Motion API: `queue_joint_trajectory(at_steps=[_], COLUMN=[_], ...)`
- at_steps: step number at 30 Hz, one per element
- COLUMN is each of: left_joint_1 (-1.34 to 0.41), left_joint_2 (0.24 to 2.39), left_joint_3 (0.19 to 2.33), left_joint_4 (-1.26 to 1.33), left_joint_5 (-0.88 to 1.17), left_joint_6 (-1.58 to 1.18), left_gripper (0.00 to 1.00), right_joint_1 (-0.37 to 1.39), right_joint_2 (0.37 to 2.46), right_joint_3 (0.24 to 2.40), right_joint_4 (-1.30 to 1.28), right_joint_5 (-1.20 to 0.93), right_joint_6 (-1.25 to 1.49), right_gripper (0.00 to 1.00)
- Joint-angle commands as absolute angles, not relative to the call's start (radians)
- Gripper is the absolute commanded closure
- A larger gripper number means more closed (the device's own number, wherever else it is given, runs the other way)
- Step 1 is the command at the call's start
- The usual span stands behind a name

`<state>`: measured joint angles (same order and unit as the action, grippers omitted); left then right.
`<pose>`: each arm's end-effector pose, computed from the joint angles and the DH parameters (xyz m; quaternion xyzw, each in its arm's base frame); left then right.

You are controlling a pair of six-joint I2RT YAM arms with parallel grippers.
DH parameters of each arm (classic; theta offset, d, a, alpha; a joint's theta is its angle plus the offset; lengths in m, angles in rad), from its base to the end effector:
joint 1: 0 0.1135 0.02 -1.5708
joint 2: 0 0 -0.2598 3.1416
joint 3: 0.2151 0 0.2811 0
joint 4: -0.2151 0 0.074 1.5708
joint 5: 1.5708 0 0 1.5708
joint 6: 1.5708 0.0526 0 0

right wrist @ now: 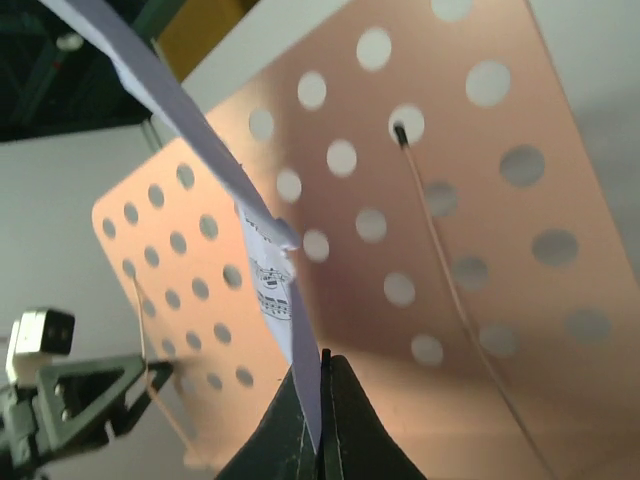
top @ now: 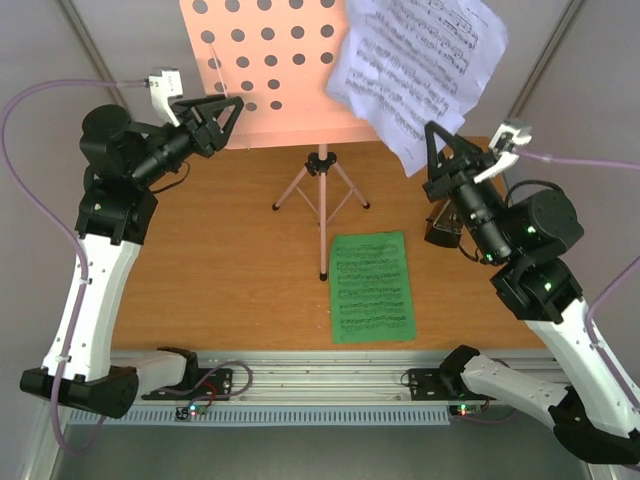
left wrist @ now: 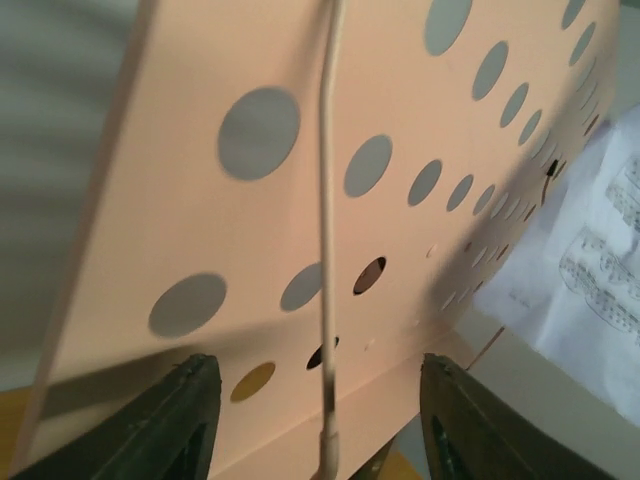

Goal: Pack up the instrument practice props

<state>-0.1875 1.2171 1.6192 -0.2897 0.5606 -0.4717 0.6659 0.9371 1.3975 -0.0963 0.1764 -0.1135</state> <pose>0.2670 -0.0791 0.5332 0.1135 0.6630 -0.4063 0.6184 0.1654 0.1182 0.5434 -0.1476 0.5504 0.1756 0.8028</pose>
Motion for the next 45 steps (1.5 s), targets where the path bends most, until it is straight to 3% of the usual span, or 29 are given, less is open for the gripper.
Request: queue_joint_trajectory(at_steps=[1, 8, 12, 20, 30, 45], left_joint_1=[-0.19, -0.19, -0.19, -0.19, -0.19, -0.189], left_joint_2=[1.156, 0.914, 0.706, 0.477, 0.405, 0.412], left_joint_3=[1.558, 1.262, 1.024, 0.694, 0.573, 0.565], left_joint_4=[-0.208, -0.147, -0.153, -0.253, -0.271, -0.294], left_joint_5=[0.544, 0.423, 0.275, 0.183, 0.178, 0.215], left_joint_6=[-0.48, -0.463, -0.427, -0.397, -0.392, -0.412], left_gripper=[0.4, 0.15, 0.07, 0.05, 0.05, 0.04], right_joint_1=[0.664, 0.663, 0.664, 0.663, 0.595, 0.54], right_joint_2=[0.871, 0.763, 0.716, 0.669, 0.732, 0.787], right_joint_3=[1.313, 1.218, 1.152, 0.834, 0.528, 0.461], right_joint_4=[-0.277, -0.538, -0.666, -0.793, -0.744, -0.756], right_joint_5=[0.046, -0.142, -0.205, -0.216, -0.126, 0.06], right_joint_6=[-0.089, -0.06, -0.053, 0.148, 0.307, 0.366], right_gripper=[0.99, 0.99, 0.99, 0.99, 0.99, 0.99])
